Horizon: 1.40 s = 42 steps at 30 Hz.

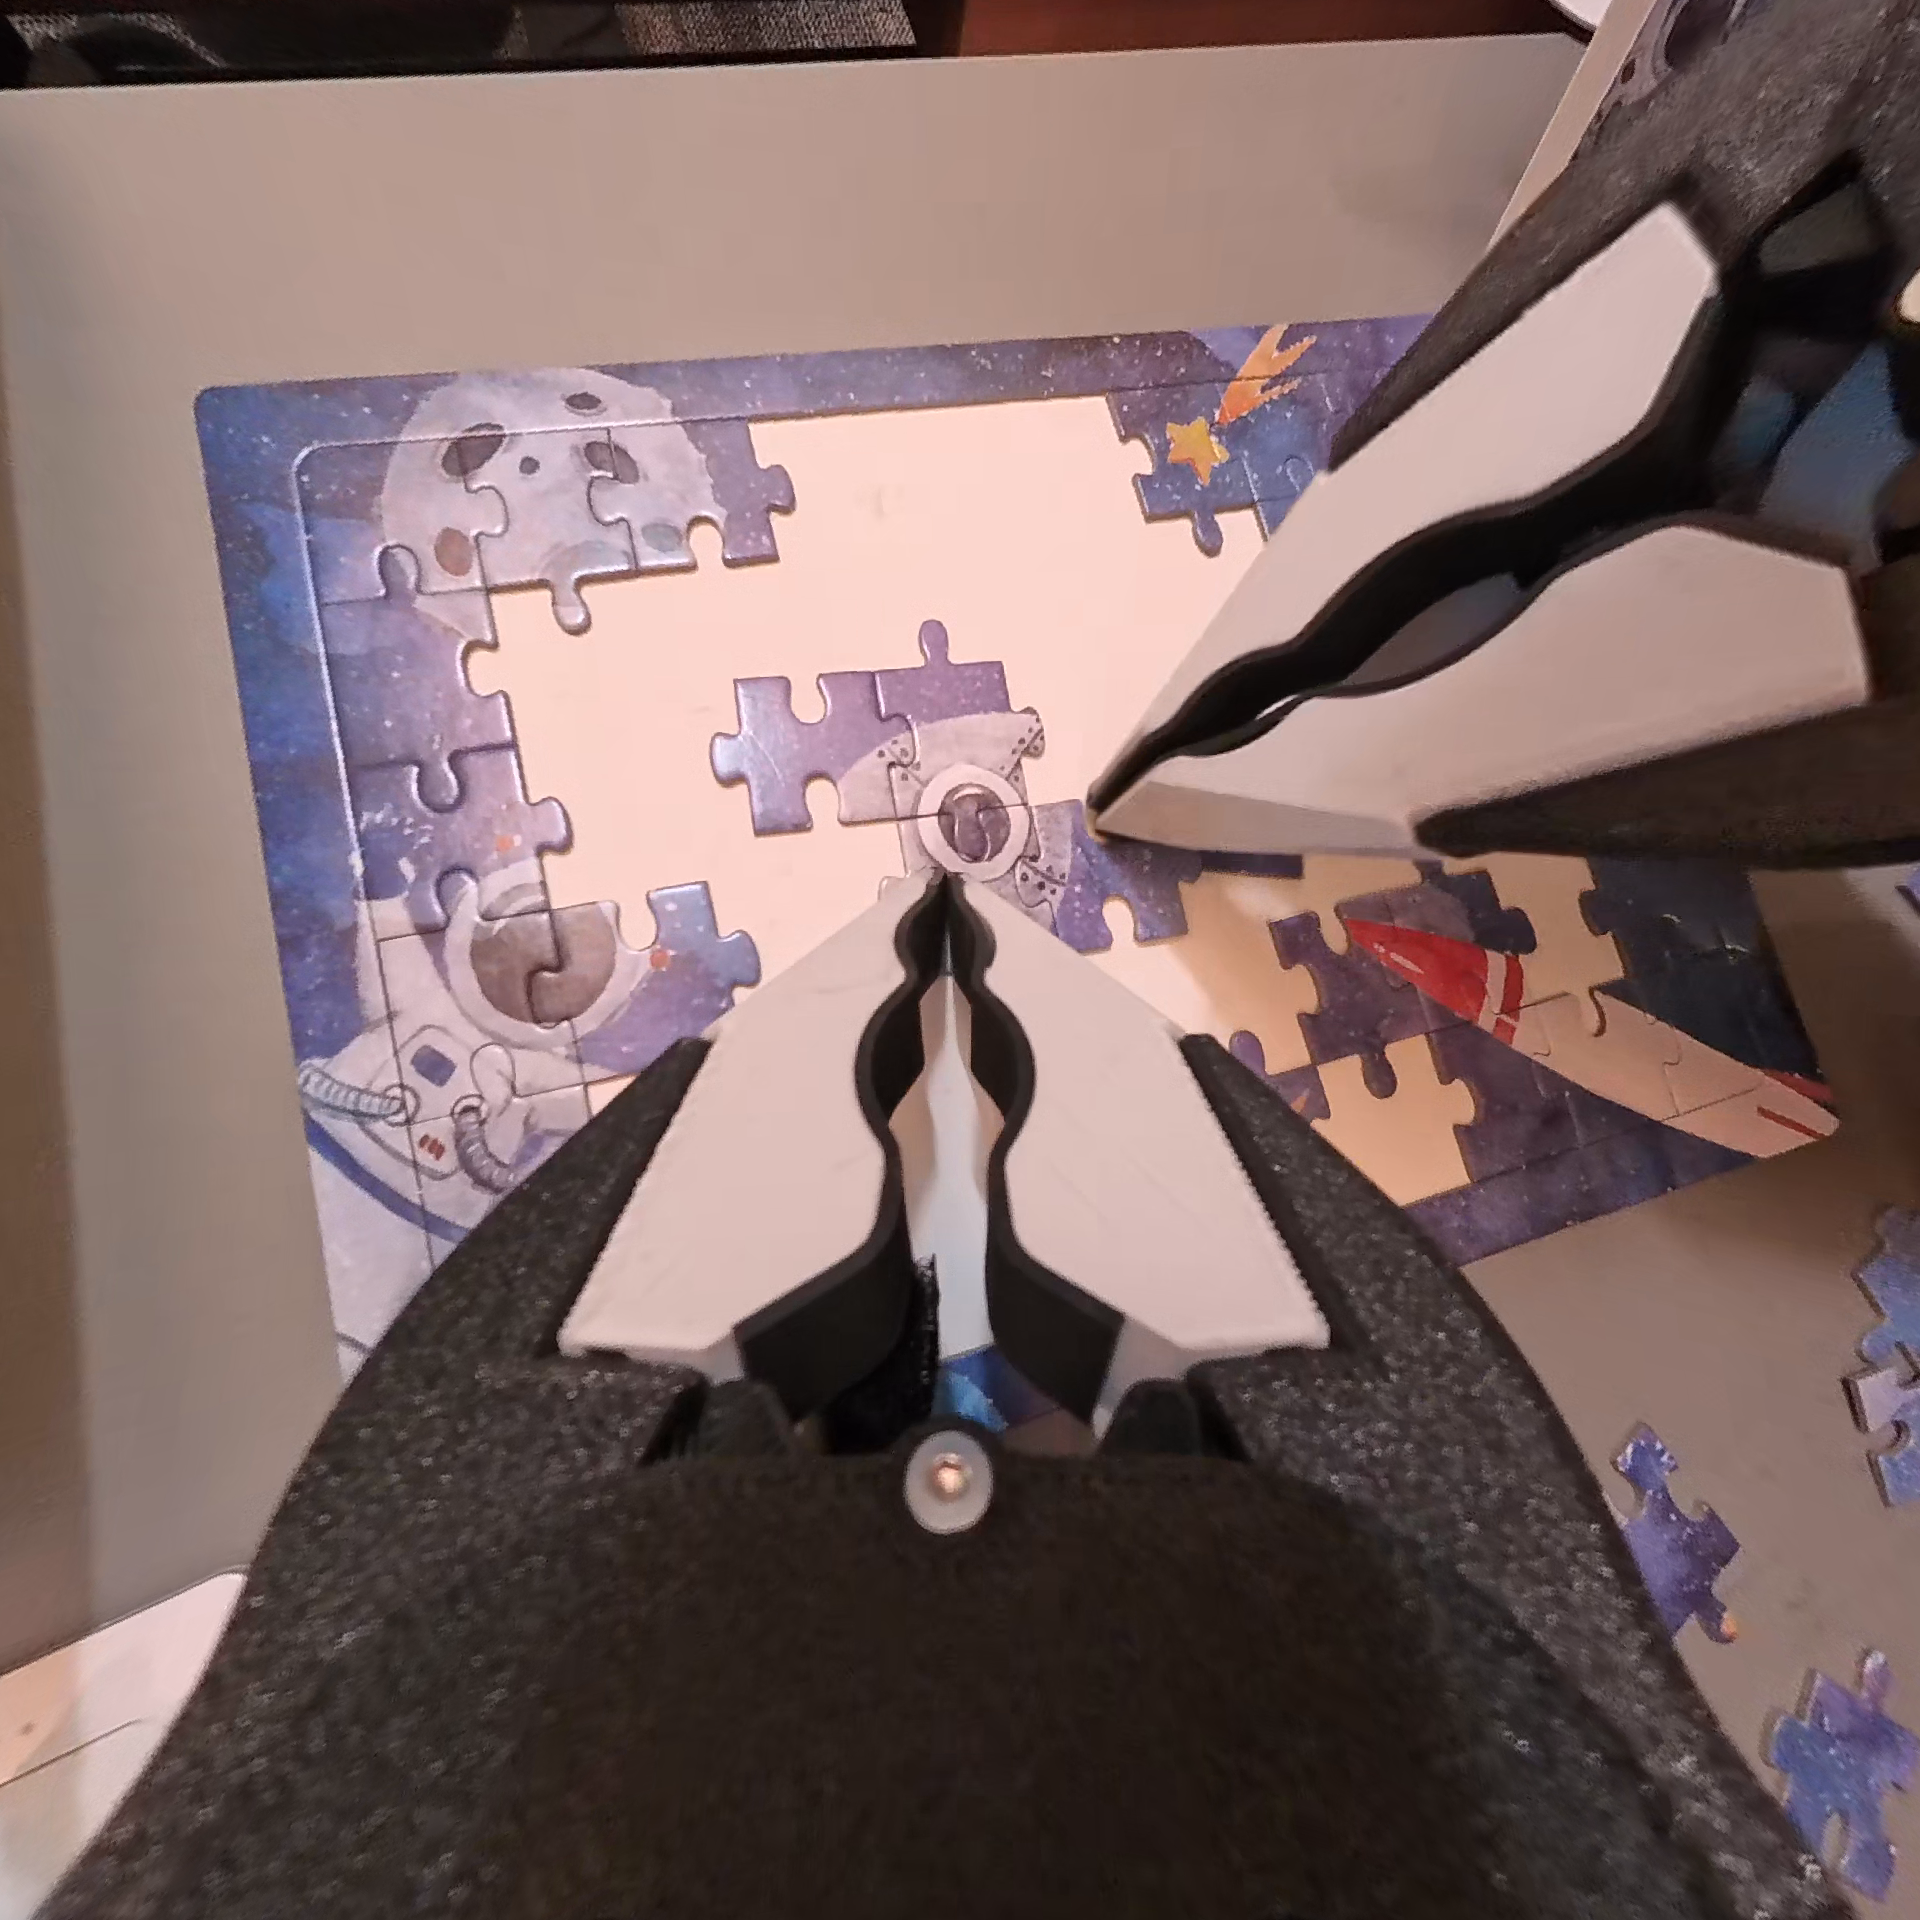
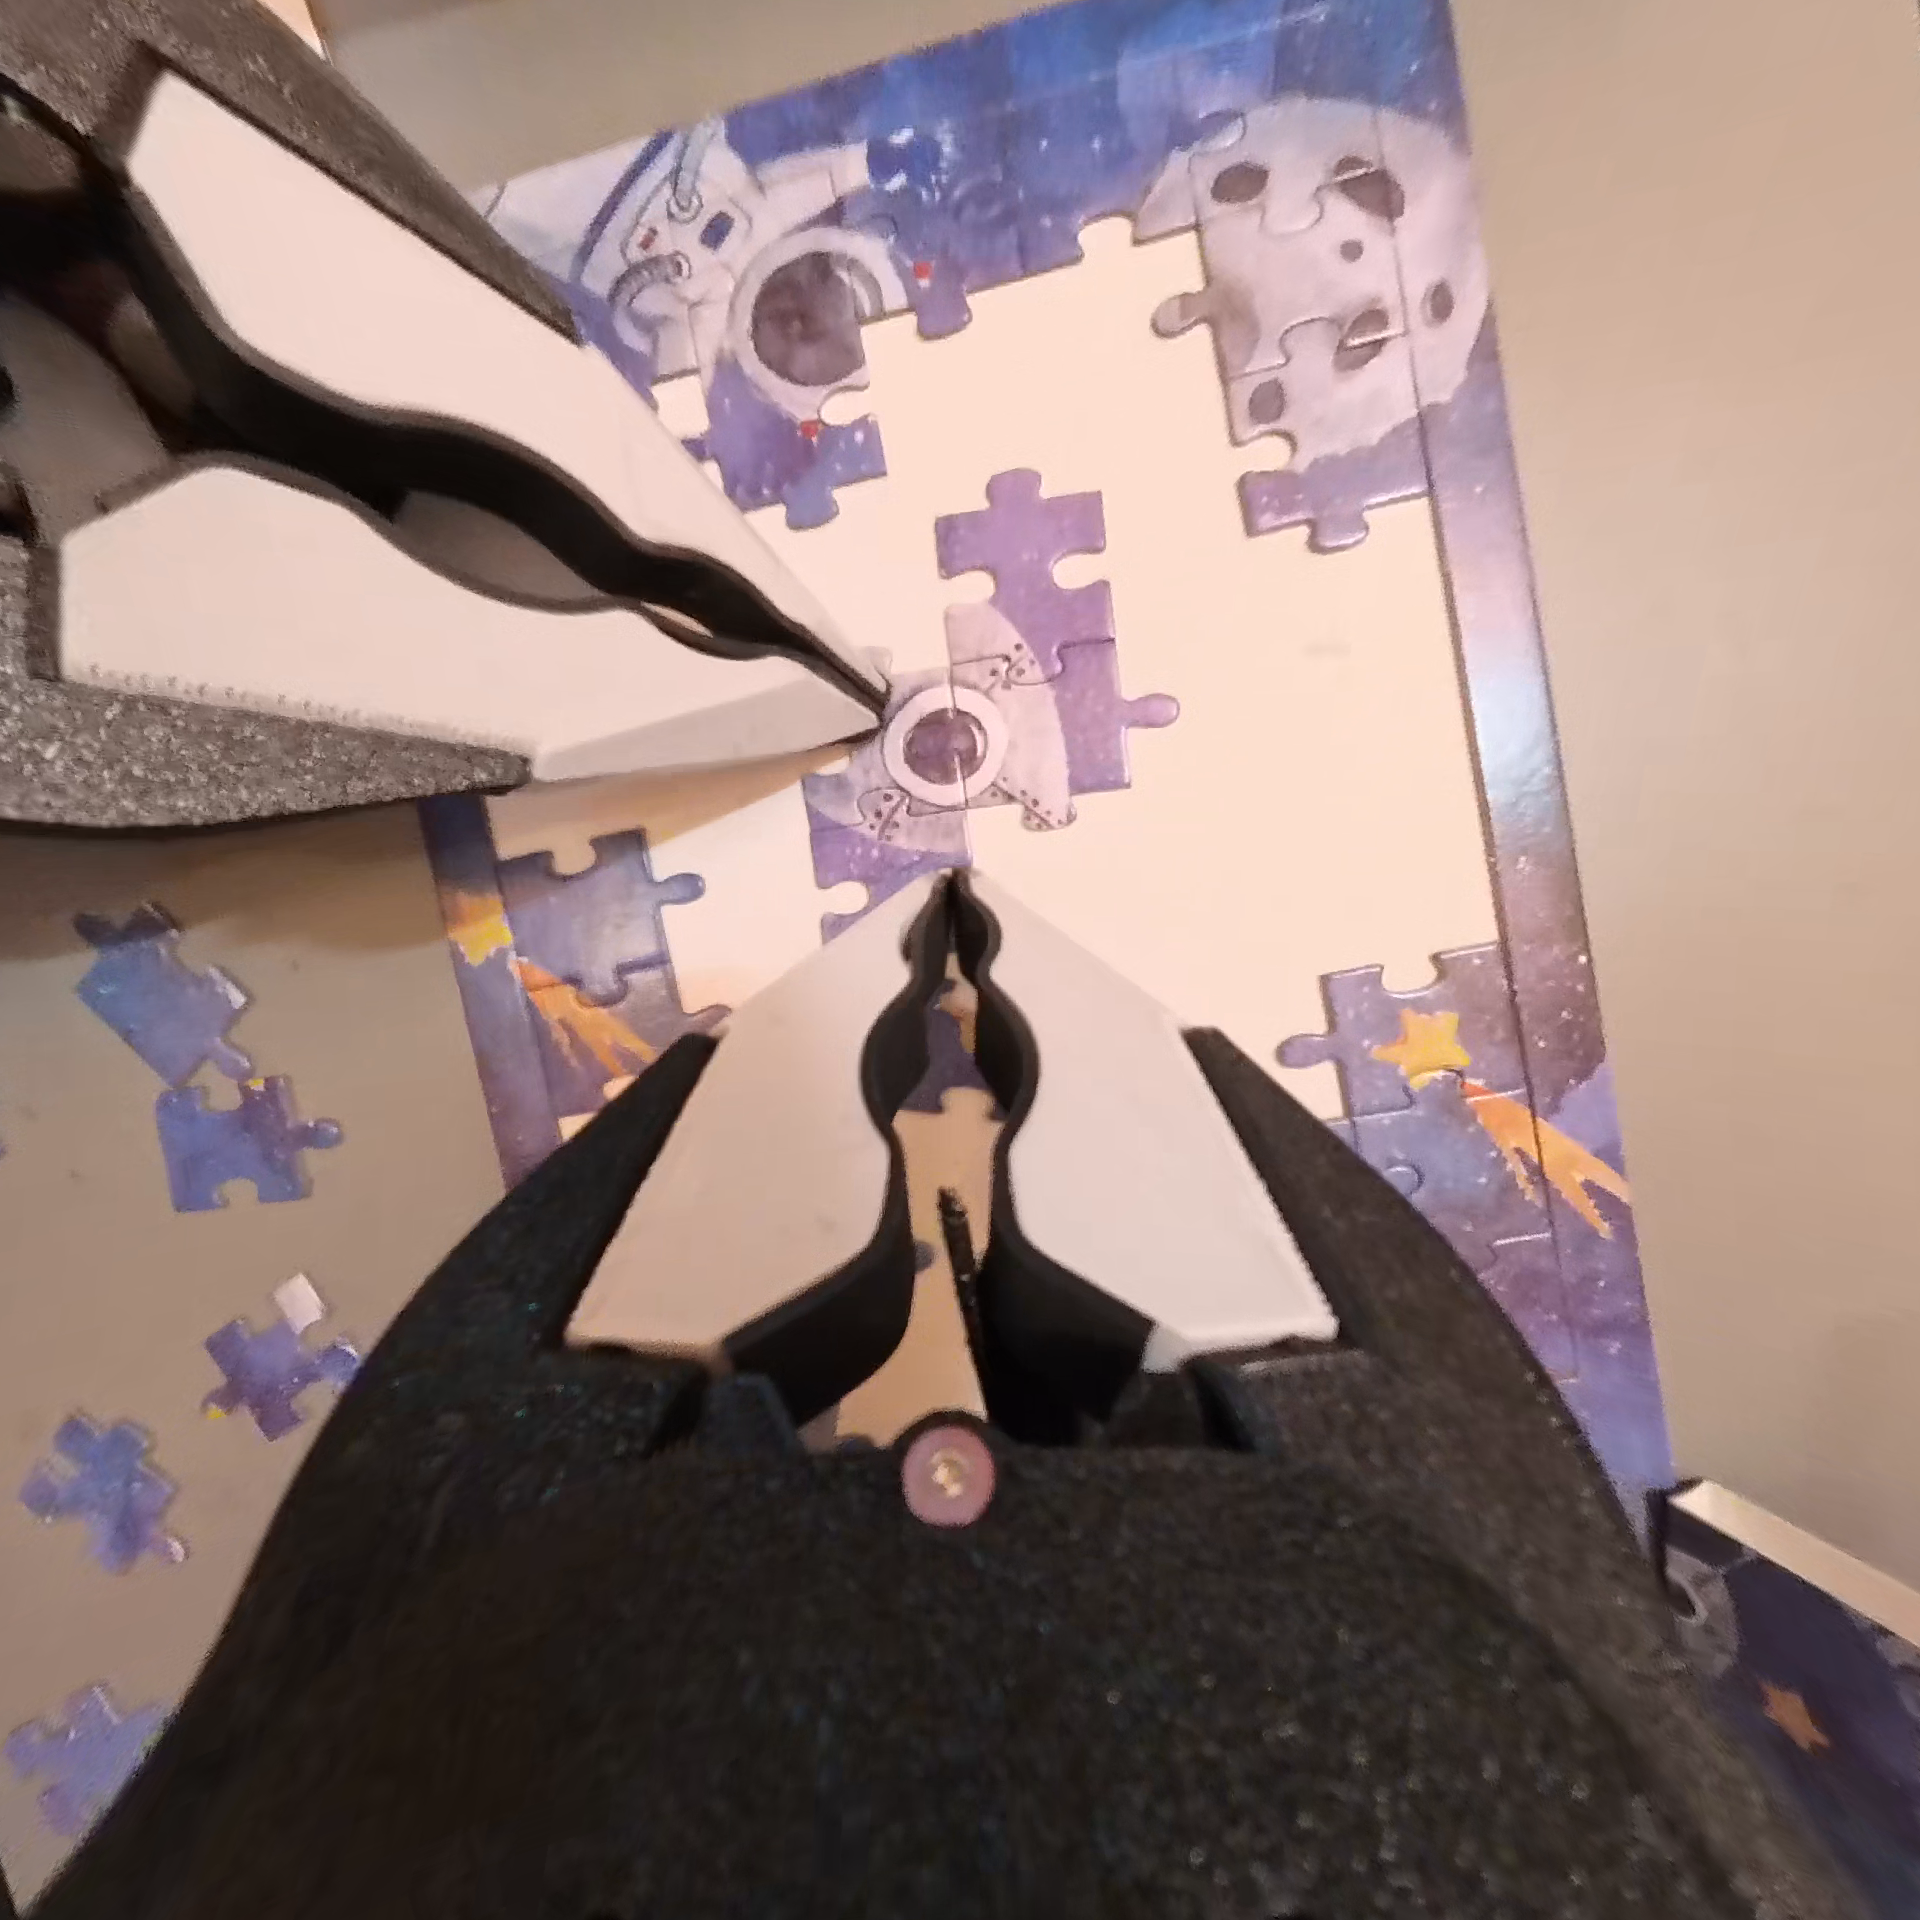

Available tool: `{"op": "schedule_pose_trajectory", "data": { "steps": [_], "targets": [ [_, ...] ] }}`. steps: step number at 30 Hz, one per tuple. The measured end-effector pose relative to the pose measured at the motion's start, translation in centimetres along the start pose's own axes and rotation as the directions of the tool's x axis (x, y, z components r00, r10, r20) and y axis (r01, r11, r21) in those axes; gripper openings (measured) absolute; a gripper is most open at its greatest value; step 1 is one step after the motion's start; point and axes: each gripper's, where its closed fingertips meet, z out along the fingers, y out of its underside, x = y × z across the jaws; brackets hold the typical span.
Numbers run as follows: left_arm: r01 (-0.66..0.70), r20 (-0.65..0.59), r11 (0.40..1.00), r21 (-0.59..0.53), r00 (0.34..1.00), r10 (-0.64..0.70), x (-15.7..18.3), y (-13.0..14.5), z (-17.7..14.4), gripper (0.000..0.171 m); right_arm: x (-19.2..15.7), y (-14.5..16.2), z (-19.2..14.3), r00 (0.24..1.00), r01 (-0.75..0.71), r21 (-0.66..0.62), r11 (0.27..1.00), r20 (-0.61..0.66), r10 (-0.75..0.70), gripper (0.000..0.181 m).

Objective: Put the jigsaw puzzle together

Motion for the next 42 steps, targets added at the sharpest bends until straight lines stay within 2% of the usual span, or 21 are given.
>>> {"op": "schedule_pose_trajectory", "data": {
  "steps": [5,9,12,13,24,34,39,42],
  "targets": [
    [0.000,-0.001,1.000,0.001,1.000,0.000,0.0,0.0,0.1,0.000,-0.2,-0.3,-0.5,1.000,0.010,0.009,1.000,0.003,-0.010,0.000],
    [0.003,-0.002,1.000,0.001,1.000,-0.003,0.0,0.0,0.0,0.000,-1.5,-0.8,-1.6,0.998,0.023,0.037,0.999,0.065,-0.025,0.000],
    [0.007,-0.005,1.000,0.002,1.000,-0.007,0.0,0.0,0.0,0.000,-1.3,0.8,-0.3,0.998,0.041,-0.052,0.998,0.049,-0.039,0.000],
    [0.008,-0.007,1.000,0.003,1.000,-0.008,0.0,0.0,0.0,0.000,-1.2,0.3,-0.2,0.998,0.033,-0.012,0.999,0.048,-0.032,0.000],
    [-0.011,-0.007,1.000,-0.020,1.000,0.011,0.5,0.4,-0.4,0.000,-0.8,0.3,-0.1,0.998,0.045,-0.010,0.999,0.041,-0.045,0.000],
    [-0.017,0.018,0.997,0.072,1.000,0.015,0.3,-1.3,-1.5,0.000,0.4,-0.7,-1.7,0.999,-0.008,0.080,0.997,0.044,0.005,0.000],
    [0.026,-0.003,0.993,0.118,1.000,-0.026,0.5,-2.1,-1.9,0.001,1.3,-1.7,-3.0,1.000,-0.024,0.134,0.991,0.000,0.025,0.000],
    [0.005,0.012,0.993,0.119,1.000,-0.006,0.7,-2.1,-2.0,0.002,1.2,-2.5,-3.7,1.000,-0.016,0.164,0.986,-0.021,0.019,0.000]
  ]
}}
